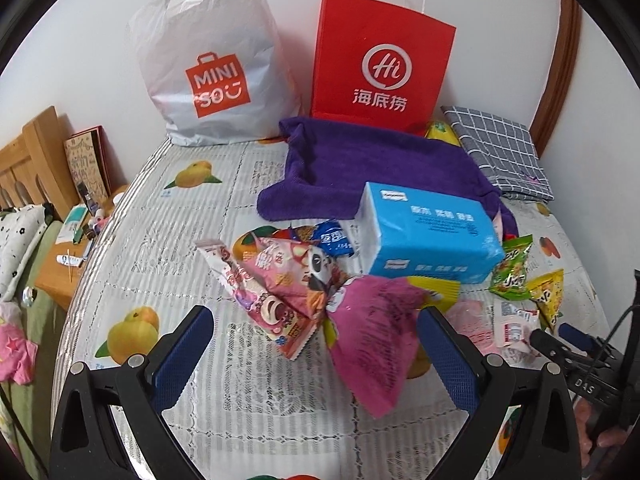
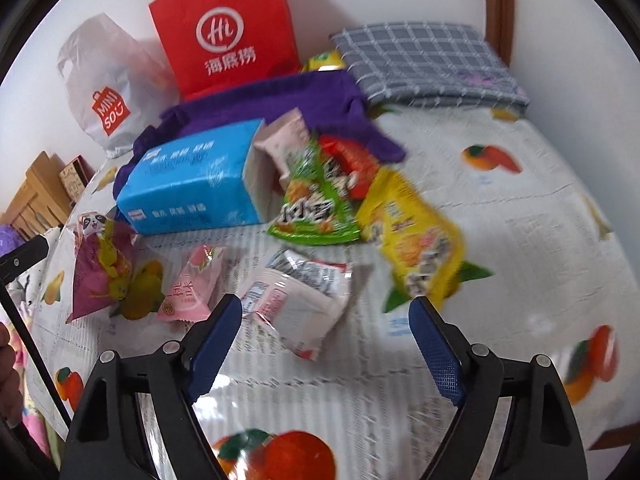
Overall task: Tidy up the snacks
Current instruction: 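Grasp the pink snack bag with the left tool while the right tool grasps the white-and-red packet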
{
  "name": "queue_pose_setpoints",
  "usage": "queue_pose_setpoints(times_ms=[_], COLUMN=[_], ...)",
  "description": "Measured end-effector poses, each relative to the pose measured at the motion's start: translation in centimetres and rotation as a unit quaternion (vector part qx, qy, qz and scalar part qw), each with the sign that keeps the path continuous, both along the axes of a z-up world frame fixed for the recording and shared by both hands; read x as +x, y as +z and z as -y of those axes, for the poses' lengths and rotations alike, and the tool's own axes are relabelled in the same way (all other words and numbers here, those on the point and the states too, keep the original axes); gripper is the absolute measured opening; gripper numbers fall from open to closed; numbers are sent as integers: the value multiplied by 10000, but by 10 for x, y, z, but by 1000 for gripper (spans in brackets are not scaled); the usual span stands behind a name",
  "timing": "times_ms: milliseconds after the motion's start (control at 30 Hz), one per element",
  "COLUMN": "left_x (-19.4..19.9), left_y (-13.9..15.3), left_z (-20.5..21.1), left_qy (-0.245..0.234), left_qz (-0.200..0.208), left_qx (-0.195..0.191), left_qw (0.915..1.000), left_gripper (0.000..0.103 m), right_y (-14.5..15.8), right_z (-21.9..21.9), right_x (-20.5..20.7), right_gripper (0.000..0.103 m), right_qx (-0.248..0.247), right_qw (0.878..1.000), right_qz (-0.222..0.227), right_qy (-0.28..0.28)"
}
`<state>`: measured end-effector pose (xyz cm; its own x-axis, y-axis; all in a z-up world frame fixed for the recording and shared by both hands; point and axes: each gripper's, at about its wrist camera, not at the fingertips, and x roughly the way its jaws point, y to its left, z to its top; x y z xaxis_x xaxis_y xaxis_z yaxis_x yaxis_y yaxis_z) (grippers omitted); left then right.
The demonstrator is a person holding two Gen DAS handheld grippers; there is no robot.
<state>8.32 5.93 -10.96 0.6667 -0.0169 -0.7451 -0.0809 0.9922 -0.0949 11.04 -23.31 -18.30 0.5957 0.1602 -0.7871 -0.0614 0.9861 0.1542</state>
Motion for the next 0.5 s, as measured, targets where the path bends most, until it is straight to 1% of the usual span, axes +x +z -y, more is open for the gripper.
queue_pose_setpoints(times_ms=[200,333,400,433,500], left_x=[0,0,0,-1,-1], left_y=[-5,-11,-12,-13,-14], left_z=[-8,-13,-15,-16,-15], left_qy=[8,19,17,6,-45], left_qz=[-29,-83,-94,-94,-90], left_qx=[-39,-42,-86,-114,-150], left_qw=[10000,10000,9999,9999,9998], left_gripper=[102,102,102,102,102], right_y=[-18,-22,-23,-22,-23], right_z=[-15,-30,-38,-40,-39], right_x=[20,24,24,22,18], right_gripper=[86,85,81,77,75], right_qx=[-50,-505,-765,-788,-732], right_qw=[9997,9986,9970,9969,9973], right_qz=[-231,-123,-63,-9,53], right_qy=[-70,-48,21,64,92])
